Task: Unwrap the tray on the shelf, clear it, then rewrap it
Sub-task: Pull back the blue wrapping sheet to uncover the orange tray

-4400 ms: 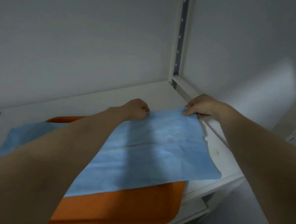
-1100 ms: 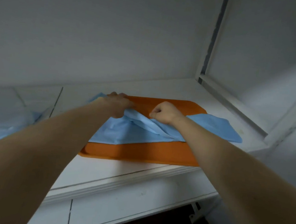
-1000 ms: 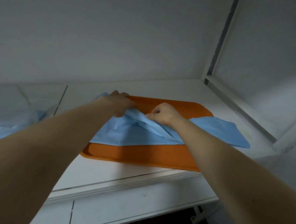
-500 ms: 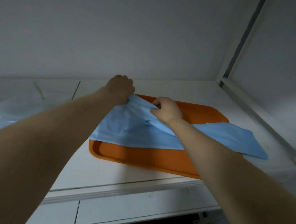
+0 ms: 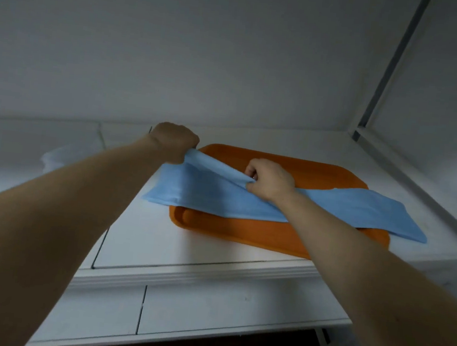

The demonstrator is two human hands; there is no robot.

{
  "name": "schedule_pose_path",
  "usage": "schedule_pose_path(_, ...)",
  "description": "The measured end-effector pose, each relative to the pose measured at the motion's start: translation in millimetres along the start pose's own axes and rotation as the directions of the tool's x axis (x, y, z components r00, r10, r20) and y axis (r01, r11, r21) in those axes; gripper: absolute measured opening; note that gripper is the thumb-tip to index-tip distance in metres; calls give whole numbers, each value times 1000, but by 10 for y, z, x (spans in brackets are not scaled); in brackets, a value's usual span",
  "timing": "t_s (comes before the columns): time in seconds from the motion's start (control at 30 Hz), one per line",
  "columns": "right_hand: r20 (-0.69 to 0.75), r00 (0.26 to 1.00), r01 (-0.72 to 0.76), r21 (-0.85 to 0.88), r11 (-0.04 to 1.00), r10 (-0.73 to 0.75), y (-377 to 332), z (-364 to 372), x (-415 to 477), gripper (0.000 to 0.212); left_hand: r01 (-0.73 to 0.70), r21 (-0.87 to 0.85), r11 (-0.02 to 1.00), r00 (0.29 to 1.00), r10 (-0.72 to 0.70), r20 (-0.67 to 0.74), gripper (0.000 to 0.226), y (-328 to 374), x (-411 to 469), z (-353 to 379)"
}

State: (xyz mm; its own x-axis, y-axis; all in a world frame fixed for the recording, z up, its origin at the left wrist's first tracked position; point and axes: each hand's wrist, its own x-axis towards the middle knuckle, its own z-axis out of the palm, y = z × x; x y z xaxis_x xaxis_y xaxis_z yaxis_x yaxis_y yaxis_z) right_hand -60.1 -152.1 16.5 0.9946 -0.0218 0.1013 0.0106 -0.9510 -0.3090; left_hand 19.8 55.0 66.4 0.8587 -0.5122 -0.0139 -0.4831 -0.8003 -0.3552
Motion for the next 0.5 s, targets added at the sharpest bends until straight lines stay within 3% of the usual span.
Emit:
schedule_pose_path(0.13,50,995,93,-130,987,-87,-96,43,-92,26,-35,-88,996,987,21,-157,29,-26,-201,104)
schedule_pose_path(0.23,82,986,159,-190,969,-146,-156,53,-150,31,-79,-109,991,984,60,-168,31,-29,-374,159)
schedule_pose_path(0.33,160,973,202,-230,952,-168,-215,54,-181,30,-84,-100,991,995,78,-55,32,-32,-511,224)
schedule_pose_path(0.5,292,946,195,-153,969,-144,-262,81,-180,11,-86,-93,992,976,103,194,30,-118,-594,315)
